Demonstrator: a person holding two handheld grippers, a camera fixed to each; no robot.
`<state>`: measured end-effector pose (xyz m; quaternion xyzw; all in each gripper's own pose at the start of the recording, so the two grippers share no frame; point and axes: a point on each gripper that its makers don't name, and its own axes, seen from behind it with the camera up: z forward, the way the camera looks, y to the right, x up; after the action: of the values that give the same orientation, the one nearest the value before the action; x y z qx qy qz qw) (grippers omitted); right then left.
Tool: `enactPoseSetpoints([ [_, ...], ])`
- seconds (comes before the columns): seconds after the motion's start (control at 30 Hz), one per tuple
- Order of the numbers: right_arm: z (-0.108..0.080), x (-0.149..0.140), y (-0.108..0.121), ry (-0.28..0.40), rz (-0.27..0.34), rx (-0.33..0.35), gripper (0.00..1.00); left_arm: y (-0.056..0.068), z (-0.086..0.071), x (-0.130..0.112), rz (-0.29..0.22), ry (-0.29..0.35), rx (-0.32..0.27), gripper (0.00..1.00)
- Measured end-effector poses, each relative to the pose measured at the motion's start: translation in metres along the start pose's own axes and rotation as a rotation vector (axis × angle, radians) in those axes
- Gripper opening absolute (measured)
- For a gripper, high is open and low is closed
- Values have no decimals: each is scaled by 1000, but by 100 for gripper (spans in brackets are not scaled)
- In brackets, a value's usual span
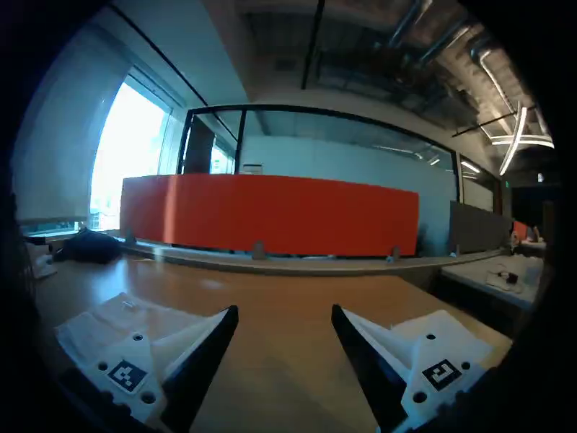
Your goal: Fold towel
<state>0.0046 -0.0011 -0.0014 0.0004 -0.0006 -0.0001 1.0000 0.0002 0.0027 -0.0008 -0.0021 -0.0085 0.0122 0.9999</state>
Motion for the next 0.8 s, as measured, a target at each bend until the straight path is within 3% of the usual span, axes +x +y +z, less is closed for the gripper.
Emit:
enactPoseSetpoints([
  [0.37,-10,70,-2,-16,8,3,100,15,-6,69,-37,-25,-49,96],
  [0.57,-10,102,-1,-38,13,5,100,23,-9,100,-23,-55,-79,96],
  [0.8,-11,123,-15,-73,-1,71,100,33,-14,120,18,-107,-139,96],
])
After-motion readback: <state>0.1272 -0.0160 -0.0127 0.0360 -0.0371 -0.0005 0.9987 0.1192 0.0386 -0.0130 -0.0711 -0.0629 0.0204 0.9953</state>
